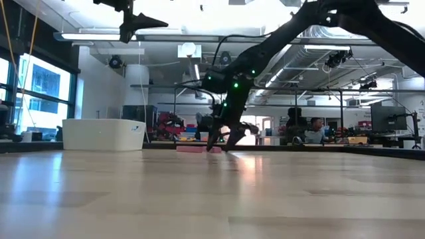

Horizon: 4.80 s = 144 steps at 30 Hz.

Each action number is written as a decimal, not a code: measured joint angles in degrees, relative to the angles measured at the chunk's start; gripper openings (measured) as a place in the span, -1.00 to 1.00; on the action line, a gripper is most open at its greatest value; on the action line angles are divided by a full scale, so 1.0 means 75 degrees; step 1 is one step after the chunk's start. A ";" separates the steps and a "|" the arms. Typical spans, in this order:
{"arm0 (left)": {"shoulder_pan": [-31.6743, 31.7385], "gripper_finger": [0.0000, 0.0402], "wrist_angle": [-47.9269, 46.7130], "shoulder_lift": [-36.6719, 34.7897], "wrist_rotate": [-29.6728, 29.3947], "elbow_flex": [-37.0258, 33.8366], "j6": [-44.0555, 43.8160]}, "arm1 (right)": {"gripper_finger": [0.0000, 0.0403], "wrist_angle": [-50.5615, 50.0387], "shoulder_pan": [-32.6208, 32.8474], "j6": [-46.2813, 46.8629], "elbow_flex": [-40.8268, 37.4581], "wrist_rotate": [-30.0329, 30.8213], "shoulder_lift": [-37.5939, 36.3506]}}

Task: Sort blocks
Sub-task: Put the pink block into the white bin

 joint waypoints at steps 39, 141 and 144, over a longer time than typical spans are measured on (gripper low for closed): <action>-0.0669 0.26 -0.0523 0.1193 -0.0235 -0.0012 0.7775 | -1.00 -0.3021 0.2050 -0.2915 0.0207 -0.4174 -0.3770; 0.2409 0.08 -0.3746 0.4838 -0.0756 0.2848 0.4007 | 0.15 -0.1848 0.1857 -0.1312 0.0198 -0.2752 -0.4451; 0.2390 0.06 -0.4150 0.5918 -0.0800 0.3888 0.3966 | 0.15 -0.1848 0.1869 -0.1144 0.0198 -0.2878 -0.4451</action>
